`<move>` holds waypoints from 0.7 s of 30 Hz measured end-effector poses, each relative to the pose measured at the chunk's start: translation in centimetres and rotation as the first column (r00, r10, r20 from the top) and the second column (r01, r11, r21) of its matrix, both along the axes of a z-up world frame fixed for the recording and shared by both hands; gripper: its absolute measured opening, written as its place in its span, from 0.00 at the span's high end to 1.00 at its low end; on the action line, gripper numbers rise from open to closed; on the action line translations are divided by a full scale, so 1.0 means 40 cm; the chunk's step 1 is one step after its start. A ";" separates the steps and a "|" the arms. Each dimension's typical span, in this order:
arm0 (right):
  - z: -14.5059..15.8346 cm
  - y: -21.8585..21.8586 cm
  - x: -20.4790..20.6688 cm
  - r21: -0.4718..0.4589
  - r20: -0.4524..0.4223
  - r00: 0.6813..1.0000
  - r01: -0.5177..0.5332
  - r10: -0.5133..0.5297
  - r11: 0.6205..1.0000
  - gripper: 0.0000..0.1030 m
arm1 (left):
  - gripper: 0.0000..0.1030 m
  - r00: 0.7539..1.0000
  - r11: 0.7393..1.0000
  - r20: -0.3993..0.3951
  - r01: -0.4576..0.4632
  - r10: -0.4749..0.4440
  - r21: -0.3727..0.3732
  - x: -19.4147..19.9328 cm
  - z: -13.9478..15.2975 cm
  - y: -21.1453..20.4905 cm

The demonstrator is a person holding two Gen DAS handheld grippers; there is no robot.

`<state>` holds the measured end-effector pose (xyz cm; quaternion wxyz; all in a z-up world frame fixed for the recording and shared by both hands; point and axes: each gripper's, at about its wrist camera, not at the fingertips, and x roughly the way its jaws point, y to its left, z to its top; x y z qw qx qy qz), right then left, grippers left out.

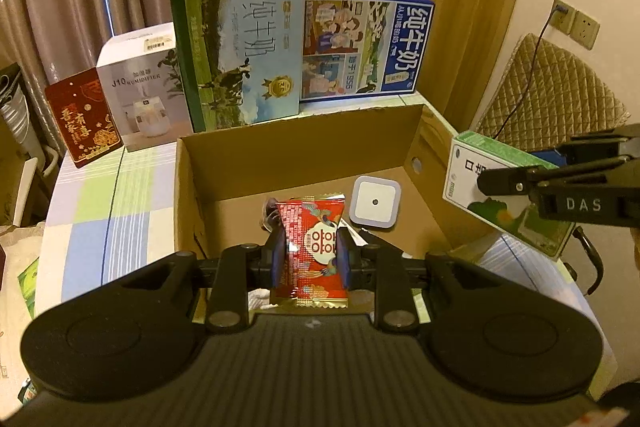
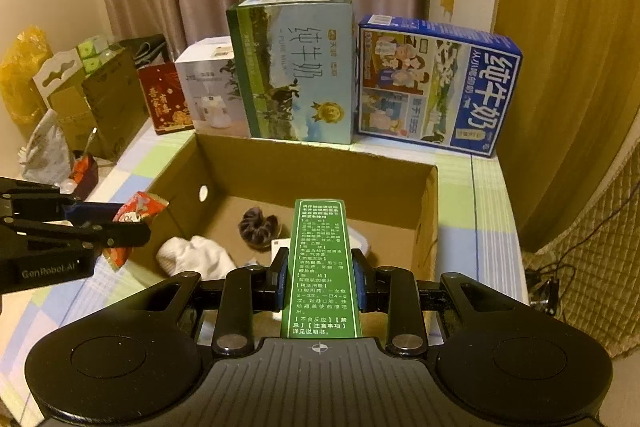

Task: Organize objects
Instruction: 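Lower the medicine box and red candy into the box and open both tools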

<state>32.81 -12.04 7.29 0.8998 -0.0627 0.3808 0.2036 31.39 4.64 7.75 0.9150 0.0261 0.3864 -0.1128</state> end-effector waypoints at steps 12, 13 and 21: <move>-0.055 0.009 0.108 0.003 -0.018 1.000 0.019 -0.019 1.000 0.73 | 0.79 0.999 1.000 -0.030 -0.010 0.010 -0.009 0.116 -0.064 -0.001; -0.060 0.010 0.115 0.004 -0.020 1.000 0.021 -0.021 1.000 0.73 | 0.79 0.999 1.000 -0.033 -0.012 0.011 -0.013 0.123 -0.072 -0.001; -0.095 0.015 0.145 0.023 -0.021 0.999 0.033 -0.033 0.999 0.73 | 0.54 0.999 0.999 -0.032 -0.037 0.036 -0.037 0.161 -0.113 0.002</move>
